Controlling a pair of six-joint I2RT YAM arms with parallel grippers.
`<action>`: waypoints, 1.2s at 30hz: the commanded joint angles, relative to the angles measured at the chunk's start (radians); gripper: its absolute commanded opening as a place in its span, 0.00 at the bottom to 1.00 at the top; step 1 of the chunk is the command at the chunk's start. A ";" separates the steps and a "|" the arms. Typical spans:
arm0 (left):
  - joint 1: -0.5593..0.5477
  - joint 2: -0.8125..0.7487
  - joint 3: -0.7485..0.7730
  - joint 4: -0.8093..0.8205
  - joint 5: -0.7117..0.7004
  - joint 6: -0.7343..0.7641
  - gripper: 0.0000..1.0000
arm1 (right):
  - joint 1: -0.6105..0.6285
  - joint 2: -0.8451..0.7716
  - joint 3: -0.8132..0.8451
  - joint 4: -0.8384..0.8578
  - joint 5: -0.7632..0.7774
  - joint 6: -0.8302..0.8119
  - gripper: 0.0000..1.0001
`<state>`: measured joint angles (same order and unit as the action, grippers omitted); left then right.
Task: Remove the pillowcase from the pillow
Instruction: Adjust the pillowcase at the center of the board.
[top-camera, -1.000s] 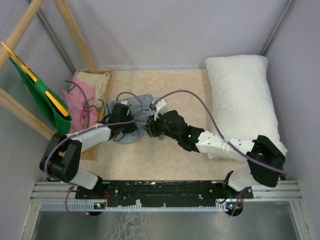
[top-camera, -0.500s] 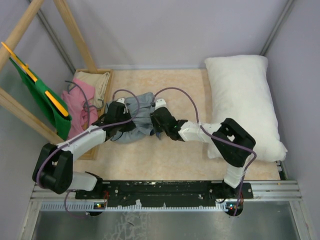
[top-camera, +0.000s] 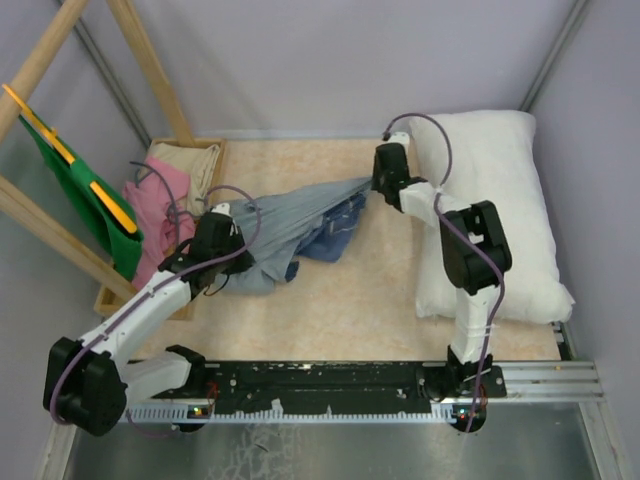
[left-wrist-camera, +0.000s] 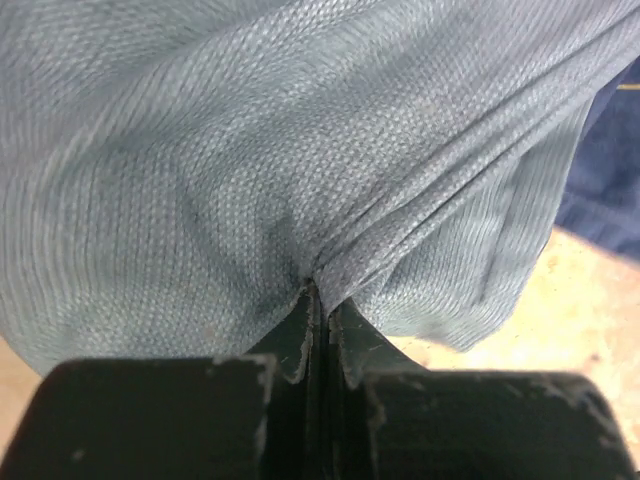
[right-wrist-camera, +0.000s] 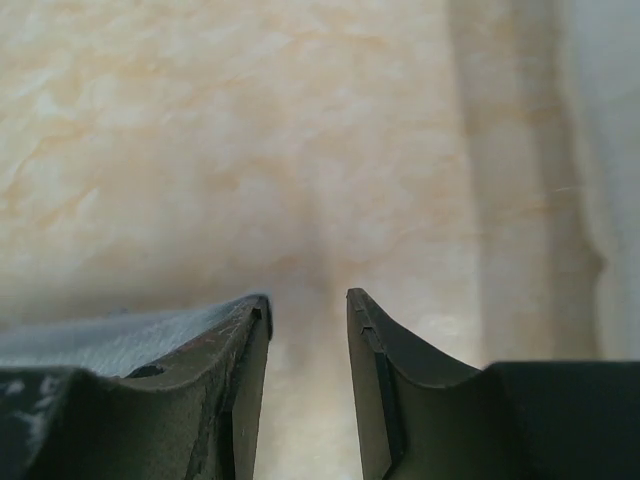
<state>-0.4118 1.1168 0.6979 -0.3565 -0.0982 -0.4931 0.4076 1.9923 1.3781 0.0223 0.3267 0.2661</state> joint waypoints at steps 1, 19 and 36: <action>0.013 -0.063 -0.009 -0.089 -0.043 0.010 0.00 | -0.094 -0.010 0.121 -0.030 -0.018 -0.019 0.36; 0.014 -0.049 0.083 -0.206 -0.003 0.016 0.00 | -0.136 -0.474 -0.380 -0.020 -0.519 0.266 0.98; 0.013 -0.135 0.103 -0.337 -0.015 -0.035 0.00 | -0.122 -0.221 -0.485 0.199 -0.723 0.744 0.75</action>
<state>-0.4011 1.0061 0.7719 -0.6727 -0.1036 -0.5068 0.2607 1.7290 0.8398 0.1398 -0.3519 0.9283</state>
